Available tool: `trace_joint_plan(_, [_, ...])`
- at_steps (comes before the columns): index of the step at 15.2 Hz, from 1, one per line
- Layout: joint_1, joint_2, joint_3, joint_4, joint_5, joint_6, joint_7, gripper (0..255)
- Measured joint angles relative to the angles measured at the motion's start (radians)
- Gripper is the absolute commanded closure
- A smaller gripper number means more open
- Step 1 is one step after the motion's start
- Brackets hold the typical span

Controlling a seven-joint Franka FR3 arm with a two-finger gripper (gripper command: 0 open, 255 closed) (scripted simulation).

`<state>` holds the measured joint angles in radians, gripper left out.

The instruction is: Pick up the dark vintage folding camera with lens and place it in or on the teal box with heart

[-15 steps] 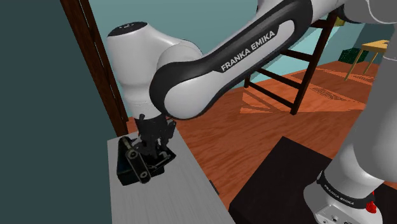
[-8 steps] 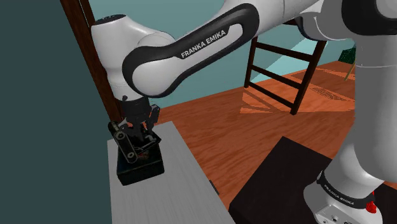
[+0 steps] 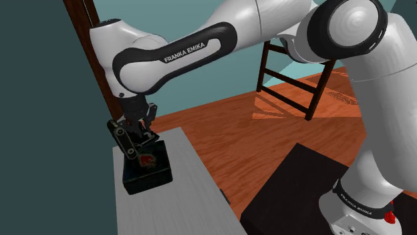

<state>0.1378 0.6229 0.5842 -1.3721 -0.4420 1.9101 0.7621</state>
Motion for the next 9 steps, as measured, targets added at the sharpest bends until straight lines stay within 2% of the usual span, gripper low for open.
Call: trace_joint_plan(9, [0.001,0.043,-0.018,-0.052,-0.028,0.089,0.021,255])
